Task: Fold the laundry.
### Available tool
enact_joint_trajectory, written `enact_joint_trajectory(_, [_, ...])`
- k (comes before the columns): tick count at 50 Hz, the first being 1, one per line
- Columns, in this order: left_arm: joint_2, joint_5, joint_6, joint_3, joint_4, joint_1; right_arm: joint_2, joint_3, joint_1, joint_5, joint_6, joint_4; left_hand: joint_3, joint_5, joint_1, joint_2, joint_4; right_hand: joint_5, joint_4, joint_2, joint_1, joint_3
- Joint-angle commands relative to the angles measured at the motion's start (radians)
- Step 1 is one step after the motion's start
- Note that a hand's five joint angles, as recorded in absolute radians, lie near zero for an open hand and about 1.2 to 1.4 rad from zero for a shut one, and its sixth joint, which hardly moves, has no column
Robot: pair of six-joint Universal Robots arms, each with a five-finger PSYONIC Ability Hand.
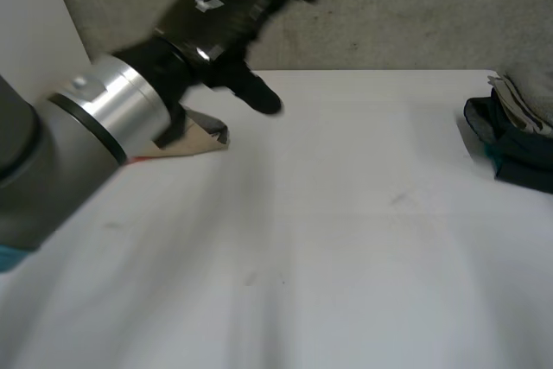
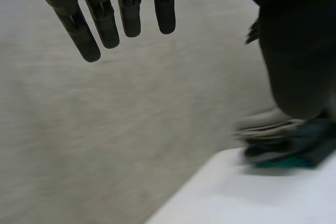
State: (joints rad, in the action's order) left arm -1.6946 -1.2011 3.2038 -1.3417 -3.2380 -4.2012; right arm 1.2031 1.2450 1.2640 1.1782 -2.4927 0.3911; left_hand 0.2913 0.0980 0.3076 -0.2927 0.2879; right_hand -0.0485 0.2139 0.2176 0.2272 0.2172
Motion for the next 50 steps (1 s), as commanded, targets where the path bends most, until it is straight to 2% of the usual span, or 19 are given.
enact_joint_trajectory(1, [-0.042,-0.117,0.103,0.015,-0.054,-0.245,0.119,0.292,0.274,-0.084,-0.052,0.23,-0.025,-0.006,-0.041,0.026,-0.022,0.048,-0.039,-0.043,-0.053,-0.043])
enact_joint_trajectory(5, [-0.169,-0.112,0.25,0.038,-0.109,-0.382,0.13,0.424,0.371,-0.1,-0.045,0.236,-0.025,-0.006,-0.041,0.026,-0.022,0.048,-0.039,-0.043,-0.053,-0.043])
enact_joint_trajectory(9, [-0.371,-0.095,0.396,0.117,-0.16,-0.462,0.125,0.534,0.429,-0.097,-0.045,0.233,-0.022,-0.003,-0.038,0.023,-0.019,0.048,-0.039,-0.043,-0.053,-0.043])
enact_joint_trajectory(12, [-0.544,-0.048,0.491,0.227,-0.181,-0.508,0.121,0.597,0.448,-0.094,-0.041,0.233,-0.016,0.003,-0.032,0.018,-0.013,0.048,-0.039,-0.043,-0.053,-0.043])
enact_joint_trajectory(16, [-0.716,-0.005,0.547,0.356,-0.183,-0.545,0.119,0.646,0.443,-0.094,-0.043,0.229,0.01,0.029,-0.006,-0.009,0.013,0.048,-0.039,-0.043,-0.053,-0.043])
enact_joint_trajectory(19, [-0.79,0.002,0.547,0.421,-0.184,-0.559,0.121,0.677,0.442,-0.092,-0.044,0.221,0.054,0.073,0.038,-0.053,0.058,0.048,-0.039,-0.043,-0.053,-0.043])
enact_joint_trajectory(23, [-0.872,0.009,0.548,0.49,-0.187,-0.562,0.121,0.698,0.428,-0.092,-0.043,0.213,0.23,0.249,0.214,-0.229,0.233,0.048,-0.039,-0.043,-0.053,-0.043])
enact_joint_trajectory(24, [-0.901,0.009,0.547,0.509,-0.187,-0.563,0.121,0.702,0.422,-0.092,-0.043,0.21,0.361,0.38,0.345,-0.36,0.365,0.048,-0.039,-0.043,-0.053,-0.043])
enact_joint_trajectory(33, [-0.93,0.005,0.547,0.518,-0.192,-0.557,0.121,0.706,0.365,-0.091,-0.043,0.192,1.084,1.103,1.068,-1.083,1.087,0.048,-0.039,-0.043,-0.053,-0.043])
enact_joint_trajectory(40, [-0.864,-0.006,0.536,0.451,-0.241,-0.527,0.122,0.706,0.353,-0.089,-0.048,0.192,1.105,1.124,1.089,-1.104,1.108,0.048,-0.039,-0.043,-0.053,-0.043])
enact_joint_trajectory(44, [-0.758,-0.003,0.47,0.365,-0.276,-0.493,0.125,0.706,0.351,-0.086,-0.048,0.192,1.105,1.124,1.089,-1.104,1.108,0.048,-0.039,-0.043,-0.053,-0.043])
enact_joint_trajectory(45, [-0.719,-0.006,0.423,0.346,-0.302,-0.496,0.125,0.706,0.351,-0.086,-0.049,0.192,1.105,1.124,1.089,-1.104,1.108,0.048,-0.039,-0.043,-0.053,-0.043])
enact_joint_trajectory(50, [-0.692,0.006,0.303,0.315,-0.341,-0.502,0.125,0.708,0.347,-0.083,-0.049,0.192,1.105,1.124,1.089,-1.104,1.108,0.048,-0.039,-0.043,-0.053,-0.043])
